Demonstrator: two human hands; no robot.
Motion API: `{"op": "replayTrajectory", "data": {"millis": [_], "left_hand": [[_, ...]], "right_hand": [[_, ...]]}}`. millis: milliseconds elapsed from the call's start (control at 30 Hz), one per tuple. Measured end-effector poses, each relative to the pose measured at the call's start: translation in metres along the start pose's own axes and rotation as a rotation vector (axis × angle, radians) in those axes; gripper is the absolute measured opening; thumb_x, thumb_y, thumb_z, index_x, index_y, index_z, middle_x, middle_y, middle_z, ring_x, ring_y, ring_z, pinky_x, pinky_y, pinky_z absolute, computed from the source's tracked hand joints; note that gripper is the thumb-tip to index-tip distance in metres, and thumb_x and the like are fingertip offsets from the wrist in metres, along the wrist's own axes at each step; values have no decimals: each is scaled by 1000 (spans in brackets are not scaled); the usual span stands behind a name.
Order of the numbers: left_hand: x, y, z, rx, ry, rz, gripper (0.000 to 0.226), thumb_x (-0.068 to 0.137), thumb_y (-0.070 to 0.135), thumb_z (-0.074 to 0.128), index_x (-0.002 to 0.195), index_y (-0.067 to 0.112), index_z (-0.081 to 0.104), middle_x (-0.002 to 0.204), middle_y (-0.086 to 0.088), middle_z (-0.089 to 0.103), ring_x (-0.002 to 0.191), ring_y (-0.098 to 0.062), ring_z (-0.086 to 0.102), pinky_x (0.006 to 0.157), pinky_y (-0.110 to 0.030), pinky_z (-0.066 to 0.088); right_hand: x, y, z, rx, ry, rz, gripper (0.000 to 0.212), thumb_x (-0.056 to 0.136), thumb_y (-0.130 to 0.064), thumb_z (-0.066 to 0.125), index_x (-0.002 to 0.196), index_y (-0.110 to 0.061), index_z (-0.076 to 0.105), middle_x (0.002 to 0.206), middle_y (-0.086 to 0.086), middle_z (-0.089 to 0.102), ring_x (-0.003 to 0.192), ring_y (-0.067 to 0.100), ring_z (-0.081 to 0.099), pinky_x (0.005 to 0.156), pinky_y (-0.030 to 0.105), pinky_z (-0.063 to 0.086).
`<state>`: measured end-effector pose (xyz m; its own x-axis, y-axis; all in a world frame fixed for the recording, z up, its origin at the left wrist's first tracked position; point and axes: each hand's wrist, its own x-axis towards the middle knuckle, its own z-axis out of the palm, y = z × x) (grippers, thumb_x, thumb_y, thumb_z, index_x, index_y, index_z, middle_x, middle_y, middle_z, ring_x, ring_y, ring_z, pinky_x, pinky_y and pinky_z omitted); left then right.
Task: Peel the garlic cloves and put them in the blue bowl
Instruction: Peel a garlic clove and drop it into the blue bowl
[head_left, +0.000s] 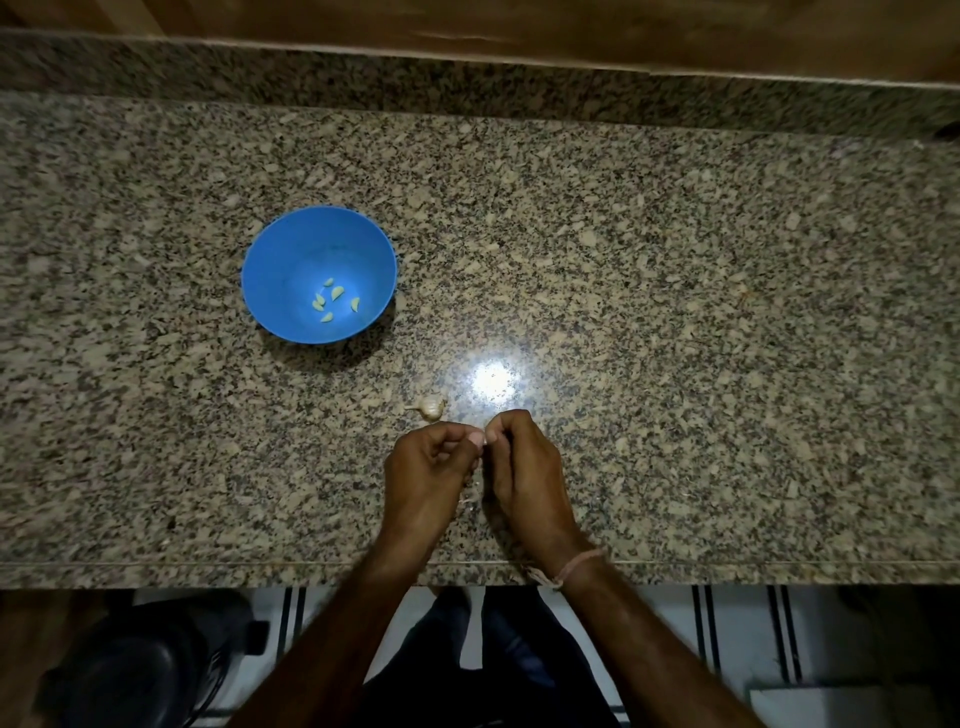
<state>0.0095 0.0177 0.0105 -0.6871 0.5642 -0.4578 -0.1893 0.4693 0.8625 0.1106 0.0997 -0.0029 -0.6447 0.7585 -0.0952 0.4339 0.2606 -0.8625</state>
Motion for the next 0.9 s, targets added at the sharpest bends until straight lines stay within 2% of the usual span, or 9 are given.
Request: {"op": "replayTrajectory", "data": {"millis": [167, 300, 433, 533, 633, 800, 900], "left_hand": [[-1, -2, 8, -9, 43, -18, 11, 98, 26, 71, 99, 21, 80, 80, 3, 78, 78, -17, 75, 77, -42, 63], [-2, -2, 9, -153, 116, -91, 10, 98, 20, 70, 98, 14, 79, 80, -5, 78, 76, -19, 75, 70, -33, 59], [-2, -1, 11, -247, 146, -126, 8, 97, 15, 72, 96, 11, 79, 79, -10, 77, 74, -18, 72, 67, -27, 58], [-2, -1, 13, -282, 132, -129, 7, 97, 15, 72, 97, 14, 79, 83, -9, 78, 79, -20, 74, 72, -33, 60], [-4, -2, 12, -213, 107, -75, 7, 97, 16, 72, 98, 16, 79, 86, -5, 79, 84, -21, 77, 79, -40, 64], [-5, -3, 8, -111, 130, -33, 5, 94, 20, 76, 97, 21, 79, 86, 0, 79, 85, -20, 76, 82, -49, 64], [-6, -2, 6, -96, 134, -19, 5, 92, 19, 78, 96, 21, 80, 86, 2, 79, 85, -18, 76, 83, -49, 63]], "right_hand": [[1, 0, 9, 71, 72, 115, 14, 110, -11, 46, 98, -12, 53, 82, -5, 56, 68, 1, 49, 59, 11, 33], [5, 0, 4, 86, 125, 145, 19, 109, -6, 44, 95, -15, 53, 80, -2, 56, 69, 5, 47, 59, 16, 35], [10, 3, -5, 12, 101, 21, 33, 96, 11, 50, 98, -14, 71, 97, -3, 66, 93, 12, 63, 80, 25, 52], [8, -3, -10, 214, 32, 125, 17, 100, -4, 64, 107, -14, 76, 101, -5, 75, 98, 12, 72, 87, 32, 60], [5, -5, -13, 342, 6, 211, 6, 95, -7, 74, 96, -12, 77, 90, 0, 78, 87, 17, 75, 80, 40, 63], [1, -10, -12, 274, 52, 164, 5, 95, -11, 75, 91, -14, 78, 81, -5, 77, 79, 11, 73, 74, 30, 60], [1, -10, -13, 84, 45, 9, 8, 99, -16, 71, 92, -16, 75, 81, -9, 72, 75, 9, 68, 68, 29, 55]]}}
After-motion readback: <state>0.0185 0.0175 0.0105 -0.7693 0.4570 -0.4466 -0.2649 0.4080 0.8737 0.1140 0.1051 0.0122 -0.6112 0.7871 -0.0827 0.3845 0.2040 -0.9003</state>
